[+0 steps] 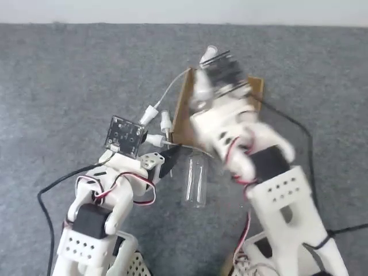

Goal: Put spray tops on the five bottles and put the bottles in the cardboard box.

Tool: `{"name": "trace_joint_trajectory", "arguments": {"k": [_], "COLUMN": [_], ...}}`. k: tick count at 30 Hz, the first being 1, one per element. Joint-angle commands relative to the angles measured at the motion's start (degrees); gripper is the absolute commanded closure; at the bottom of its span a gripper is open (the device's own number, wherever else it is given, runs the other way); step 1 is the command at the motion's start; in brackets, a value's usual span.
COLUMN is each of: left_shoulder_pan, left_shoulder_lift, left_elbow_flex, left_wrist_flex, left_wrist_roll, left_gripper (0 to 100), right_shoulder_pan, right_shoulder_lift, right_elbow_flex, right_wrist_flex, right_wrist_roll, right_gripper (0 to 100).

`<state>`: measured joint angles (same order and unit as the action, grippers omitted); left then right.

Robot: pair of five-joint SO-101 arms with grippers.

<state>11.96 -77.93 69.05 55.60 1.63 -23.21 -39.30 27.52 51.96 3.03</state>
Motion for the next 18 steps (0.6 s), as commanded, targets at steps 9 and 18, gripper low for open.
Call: {"name": "trace_joint_trajectory", "arguments": {"k": [9,18], "left_shoulder_pan": [-7.7,-8.1], "left_shoulder_lift": [0.0,0.0], "left_elbow_flex": [-0.2,-0.2], "left_wrist_flex": [-3.3,-3.2], "left_wrist_roll": [-0.2,-0.2], "left_gripper": [81,85], "right_shoulder_pan": [13.3,13.7], "right_shoulder_lift": [20.6,34.7], "right_elbow_flex": [-6.6,-10.9], "right_wrist_flex": [-21.8,-29.8], "right_wrist_roll": [4.2,-1.2], "right_gripper": [99.3,99.3]}}
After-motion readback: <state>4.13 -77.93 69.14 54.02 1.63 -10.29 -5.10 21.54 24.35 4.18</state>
